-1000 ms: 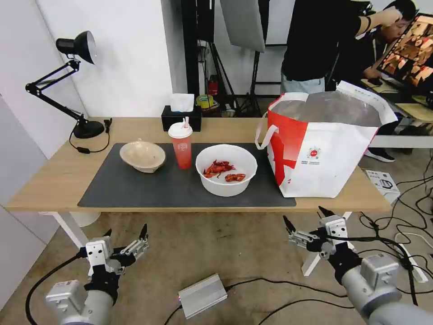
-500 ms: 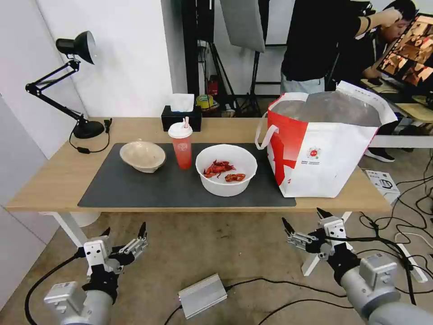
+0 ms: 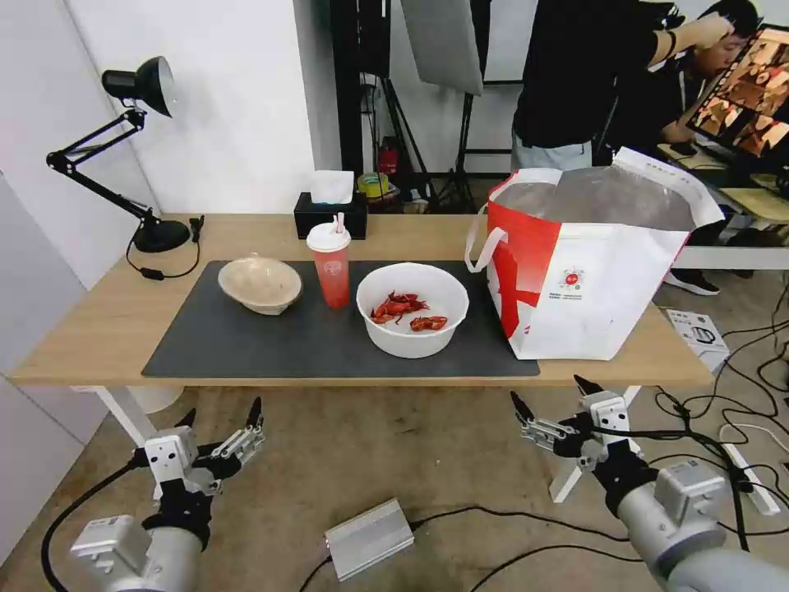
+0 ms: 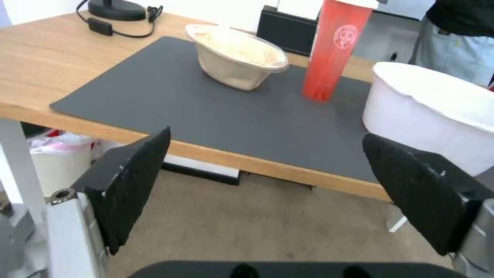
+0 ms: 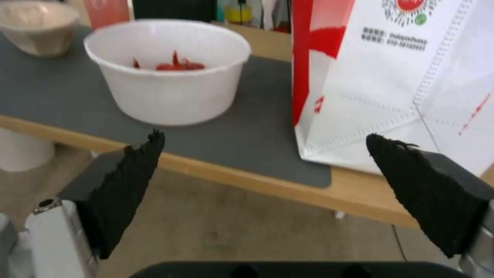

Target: Pick up the trash from the table and place it into the takeout bag.

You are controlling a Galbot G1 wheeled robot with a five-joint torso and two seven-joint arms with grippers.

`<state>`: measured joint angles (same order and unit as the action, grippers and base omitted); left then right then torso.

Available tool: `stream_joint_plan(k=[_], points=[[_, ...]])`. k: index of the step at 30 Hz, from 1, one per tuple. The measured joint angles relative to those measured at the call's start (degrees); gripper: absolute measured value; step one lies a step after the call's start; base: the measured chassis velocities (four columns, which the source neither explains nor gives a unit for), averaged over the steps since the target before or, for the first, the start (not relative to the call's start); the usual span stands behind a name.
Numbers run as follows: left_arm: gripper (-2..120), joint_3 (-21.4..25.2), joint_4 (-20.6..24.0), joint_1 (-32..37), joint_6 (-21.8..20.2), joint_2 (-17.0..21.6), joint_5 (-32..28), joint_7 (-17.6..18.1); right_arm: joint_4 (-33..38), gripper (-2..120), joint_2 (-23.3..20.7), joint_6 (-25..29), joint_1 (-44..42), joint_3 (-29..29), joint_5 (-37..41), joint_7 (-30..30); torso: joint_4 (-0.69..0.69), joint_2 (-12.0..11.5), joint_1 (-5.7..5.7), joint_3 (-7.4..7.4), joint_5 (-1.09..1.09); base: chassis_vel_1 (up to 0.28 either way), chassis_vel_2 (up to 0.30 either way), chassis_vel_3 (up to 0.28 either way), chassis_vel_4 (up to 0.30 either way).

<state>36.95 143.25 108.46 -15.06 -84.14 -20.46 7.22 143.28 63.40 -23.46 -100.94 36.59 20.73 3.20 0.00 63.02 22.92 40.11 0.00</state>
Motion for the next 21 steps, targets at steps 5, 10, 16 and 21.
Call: stream_joint_plan(k=[5,10,16,21], points=[[100,-0.02,0.0,-0.05,0.54,0.01,-0.2,-0.02,-0.01,100,-0.37,1.93,0.28,0.3,1.49,-0.34,0.0,0.0,0.0,0.0,0.0,0.0,0.0,0.0,0.0],[100,-0.05,0.0,-0.26,0.72,-0.01,-0.67,-0.02,-0.03,100,-1.4,3.62,0.82,0.66,3.7,-1.44,0.0,0.0,0.0,0.0,0.0,0.0,0.0,0.0,0.0],[100,-0.03,-0.01,-0.42,0.95,-0.01,-0.95,-0.05,-0.03,100,-3.67,7.08,2.6,1.19,7.83,-3.95,0.0,0.0,0.0,0.0,0.0,0.0,0.0,0.0,0.0],[100,-0.02,-0.01,-0.45,1.22,-0.03,-1.43,-0.17,-0.03,100,-6.22,8.58,4.56,1.59,10.78,-5.62,0.0,0.0,0.0,0.0,0.0,0.0,0.0,0.0,0.0]])
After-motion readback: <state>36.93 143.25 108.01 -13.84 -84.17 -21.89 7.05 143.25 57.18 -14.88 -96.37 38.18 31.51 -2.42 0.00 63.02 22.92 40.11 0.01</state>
